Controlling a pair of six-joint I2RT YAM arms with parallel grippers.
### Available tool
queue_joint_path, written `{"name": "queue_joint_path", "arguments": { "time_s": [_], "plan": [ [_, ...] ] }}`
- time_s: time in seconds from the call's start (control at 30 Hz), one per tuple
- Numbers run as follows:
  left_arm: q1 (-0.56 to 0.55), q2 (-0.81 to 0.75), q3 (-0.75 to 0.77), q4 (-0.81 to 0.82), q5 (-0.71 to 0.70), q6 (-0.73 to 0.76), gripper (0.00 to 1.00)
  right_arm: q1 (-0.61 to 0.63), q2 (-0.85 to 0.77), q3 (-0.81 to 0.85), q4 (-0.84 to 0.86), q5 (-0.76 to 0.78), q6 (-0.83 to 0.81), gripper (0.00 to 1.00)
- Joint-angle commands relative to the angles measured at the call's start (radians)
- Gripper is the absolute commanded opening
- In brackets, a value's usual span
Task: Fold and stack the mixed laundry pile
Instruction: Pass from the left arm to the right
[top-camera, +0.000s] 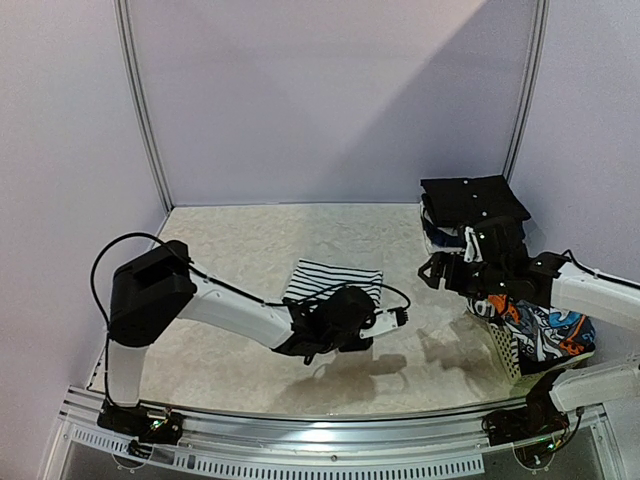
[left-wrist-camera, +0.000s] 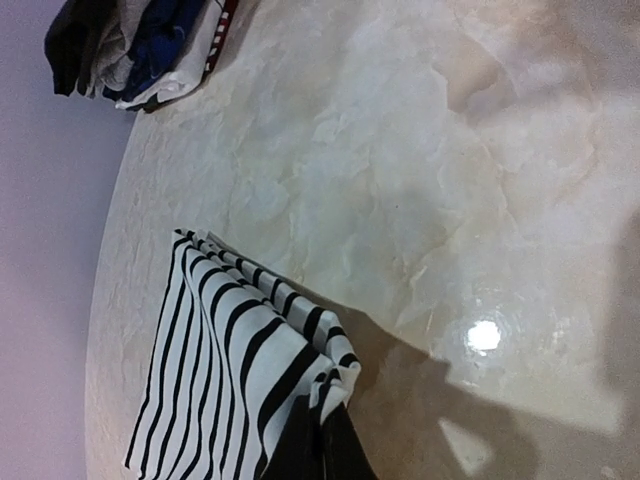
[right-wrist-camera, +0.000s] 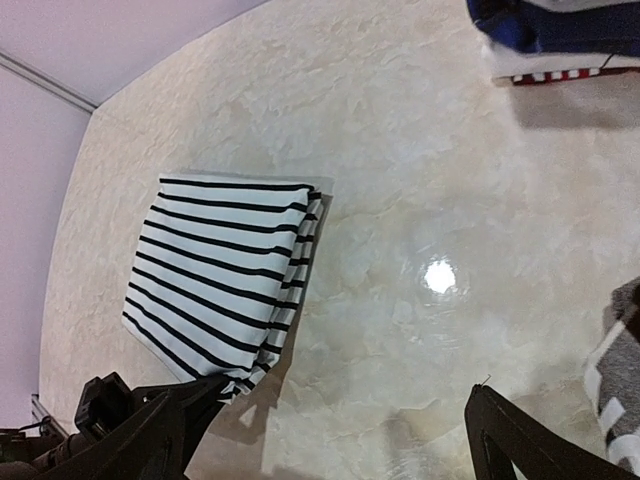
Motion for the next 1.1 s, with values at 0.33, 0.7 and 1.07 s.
{"name": "queue_joint_path", "arguments": {
  "time_s": [0.33, 0.7, 1.07],
  "plan": [
    [0.012, -0.134, -0.208, 0.214, 0.054, -0.148, 0.00, -0.005, 0.394, 0.114, 0.313, -0.360, 0.176, 0.99],
    [0.012, -0.203, -0.260, 0.252, 0.040, -0.191, 0.00, 0.011, 0.579, 0.150, 0.412, -0.430, 0.253, 0.99],
    [0.012, -0.222, -0.278, 0.286, 0.038, -0.222, 0.00, 0.017, 0.680, 0.129, 0.499, -0.468, 0.313, 0.93]
  ]
}}
